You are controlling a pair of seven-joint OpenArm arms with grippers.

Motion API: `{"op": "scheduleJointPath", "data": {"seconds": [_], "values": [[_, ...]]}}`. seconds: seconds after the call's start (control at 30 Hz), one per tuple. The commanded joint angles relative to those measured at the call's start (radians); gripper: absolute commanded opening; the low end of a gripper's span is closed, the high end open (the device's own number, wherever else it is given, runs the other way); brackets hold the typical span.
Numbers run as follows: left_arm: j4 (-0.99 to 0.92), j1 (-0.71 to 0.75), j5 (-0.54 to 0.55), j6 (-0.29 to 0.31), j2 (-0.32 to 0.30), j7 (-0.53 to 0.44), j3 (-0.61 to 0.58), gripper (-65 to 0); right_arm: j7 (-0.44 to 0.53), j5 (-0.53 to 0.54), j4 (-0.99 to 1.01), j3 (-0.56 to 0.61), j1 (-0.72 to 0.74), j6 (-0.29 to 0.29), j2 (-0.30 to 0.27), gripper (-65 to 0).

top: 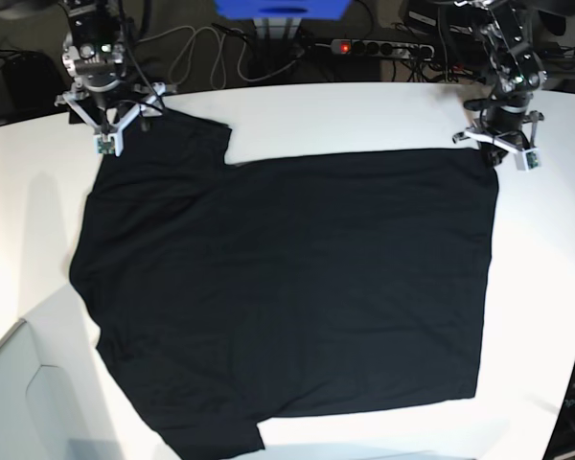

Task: Fold the T-shirt properly
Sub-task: 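Close both grippers on the shirt's shoulder corners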

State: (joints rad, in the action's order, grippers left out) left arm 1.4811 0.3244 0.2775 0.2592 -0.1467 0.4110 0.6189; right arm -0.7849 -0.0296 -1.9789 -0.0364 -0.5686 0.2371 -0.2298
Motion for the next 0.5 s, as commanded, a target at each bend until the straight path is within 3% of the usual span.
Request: {"op": "scheduleJointPath", "data": {"seconds": [0.0,0.2,0.37,0.47], "values": [[0.002,0.012,-0.01,0.004,-0.003,0.036,0.002,-65.0,0.015,-0.008,-0.013,-0.013,0.014,-0.009,-0.01,-18.8],[-0.003,0.014,-0.014,0.004,0.003,0.036,0.002,-65.0,0.014,-0.006,0.066,-0.07,0.063,-0.012,-0.01,-18.0],[-0.003,0.014,-0.014,0.004,0.005,0.036,-0.001,-65.0,0.02,-0.006,0.122,-0.127,0.077,-0.144,0.0,-18.4],[-0.003,0.014,-0.014,0.004,0.005,0.036,-0.001,-65.0,0.02,-0.006,0.152,-0.156,0.077,-0.149,0.031,-18.4]]}}
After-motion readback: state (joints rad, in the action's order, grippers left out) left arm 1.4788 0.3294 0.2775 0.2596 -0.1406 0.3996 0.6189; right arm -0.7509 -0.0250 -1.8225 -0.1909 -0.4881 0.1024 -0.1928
